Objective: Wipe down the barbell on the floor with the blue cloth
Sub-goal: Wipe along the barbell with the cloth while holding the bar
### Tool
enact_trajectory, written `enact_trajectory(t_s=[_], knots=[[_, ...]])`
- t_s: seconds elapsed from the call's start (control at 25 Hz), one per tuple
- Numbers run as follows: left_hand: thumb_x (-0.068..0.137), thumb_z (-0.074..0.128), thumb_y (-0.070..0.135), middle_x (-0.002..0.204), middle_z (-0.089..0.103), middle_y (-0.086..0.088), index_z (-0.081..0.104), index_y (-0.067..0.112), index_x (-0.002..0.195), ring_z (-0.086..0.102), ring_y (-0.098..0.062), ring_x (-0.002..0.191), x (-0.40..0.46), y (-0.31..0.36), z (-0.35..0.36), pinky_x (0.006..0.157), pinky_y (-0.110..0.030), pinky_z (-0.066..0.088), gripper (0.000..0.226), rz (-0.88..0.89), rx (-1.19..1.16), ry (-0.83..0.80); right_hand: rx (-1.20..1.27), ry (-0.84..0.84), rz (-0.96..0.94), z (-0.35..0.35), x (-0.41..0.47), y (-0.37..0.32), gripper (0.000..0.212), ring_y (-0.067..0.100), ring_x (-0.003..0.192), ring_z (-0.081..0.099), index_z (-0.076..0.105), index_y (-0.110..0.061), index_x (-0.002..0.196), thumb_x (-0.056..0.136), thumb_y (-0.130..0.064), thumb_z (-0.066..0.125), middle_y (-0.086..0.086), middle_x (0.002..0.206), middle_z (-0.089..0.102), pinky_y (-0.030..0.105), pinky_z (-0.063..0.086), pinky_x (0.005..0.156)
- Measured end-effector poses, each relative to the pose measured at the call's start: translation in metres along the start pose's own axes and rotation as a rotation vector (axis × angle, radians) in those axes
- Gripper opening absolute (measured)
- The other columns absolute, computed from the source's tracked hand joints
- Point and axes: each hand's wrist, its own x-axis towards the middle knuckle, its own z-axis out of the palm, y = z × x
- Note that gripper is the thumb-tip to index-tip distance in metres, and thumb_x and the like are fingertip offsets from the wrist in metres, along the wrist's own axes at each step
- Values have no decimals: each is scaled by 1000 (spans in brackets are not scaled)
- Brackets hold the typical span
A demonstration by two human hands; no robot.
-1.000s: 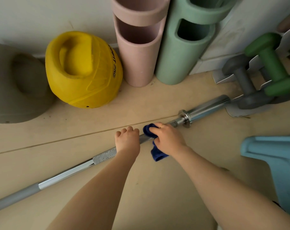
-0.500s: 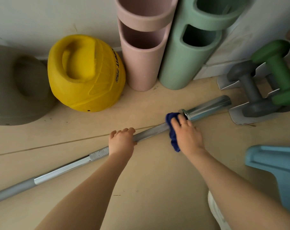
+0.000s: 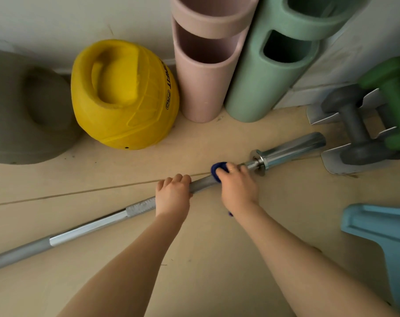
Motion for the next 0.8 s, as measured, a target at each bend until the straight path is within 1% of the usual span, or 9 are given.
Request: enact_trajectory(t_s=[0.12, 0.16, 0.28, 0.32, 0.4, 0.48, 0.52, 0.68, 0.8], knots=[[91, 54, 23, 117, 58, -4, 52, 14, 118, 51, -27, 112, -3, -1, 5, 93, -33, 38, 28, 9, -55, -2, 21, -85, -264, 11, -23, -22, 44, 28, 115, 41, 48, -25, 126, 85, -10, 53, -1, 139, 42, 35, 44, 80], [92, 53, 22, 119, 57, -4, 51, 15, 120, 50, -26, 113, -6, -2, 5, 93, -33, 39, 29, 7, -90, 3, 23, -81, -233, 8, -18, -15, 44, 28, 116, 41, 47, -26, 128, 87, -10, 51, -2, 140, 42, 35, 44, 78], [94, 50, 17, 130, 53, -2, 44, 18, 133, 45, -25, 122, -18, -11, 5, 100, -33, 36, 40, 36, -174, 30, -89, -39, 74, 1, -8, 0, 43, 31, 117, 41, 45, -23, 130, 91, -6, 41, 3, 136, 44, 35, 44, 76], [94, 50, 14, 133, 52, -2, 42, 19, 136, 43, -24, 126, -23, -18, 5, 102, -34, 34, 44, 47, -176, 40, -128, -51, 89, 2, -9, -9, 42, 32, 117, 42, 45, -20, 130, 91, -5, 41, 6, 134, 45, 36, 45, 78], [92, 51, 14, 134, 51, -2, 42, 19, 137, 39, -24, 129, -32, -36, -1, 105, -33, 32, 46, 39, -127, 54, -113, -109, -77, 3, -15, -39, 40, 32, 116, 43, 47, -18, 127, 89, -4, 43, 8, 132, 47, 38, 45, 79], [91, 55, 24, 133, 50, -2, 46, 19, 133, 39, -25, 128, -40, -59, -10, 105, -34, 30, 43, -55, -47, 45, -79, -194, -300, 3, -23, -58, 40, 30, 116, 45, 48, -21, 126, 88, -9, 48, 5, 133, 46, 37, 44, 78], [90, 57, 29, 131, 51, -1, 48, 20, 130, 40, -25, 126, -43, -70, -14, 104, -34, 31, 43, -100, 5, 35, -71, -230, -331, 0, -19, -57, 39, 29, 115, 46, 48, -22, 126, 88, -13, 49, 4, 132, 47, 37, 44, 78], [89, 58, 27, 121, 56, 0, 55, 20, 119, 44, -24, 119, -62, -109, -16, 99, -33, 32, 31, -150, 138, -6, -185, -178, 3, -3, -10, -49, 30, 32, 111, 50, 50, -18, 119, 89, -14, 51, 8, 124, 50, 37, 45, 78], [89, 58, 23, 111, 61, -1, 61, 17, 109, 47, -25, 114, -69, -121, -11, 95, -33, 33, 21, -165, 91, 16, -52, -204, -130, 9, -33, -97, 29, 33, 109, 49, 51, -20, 115, 88, -9, 48, 7, 125, 48, 37, 45, 76]])
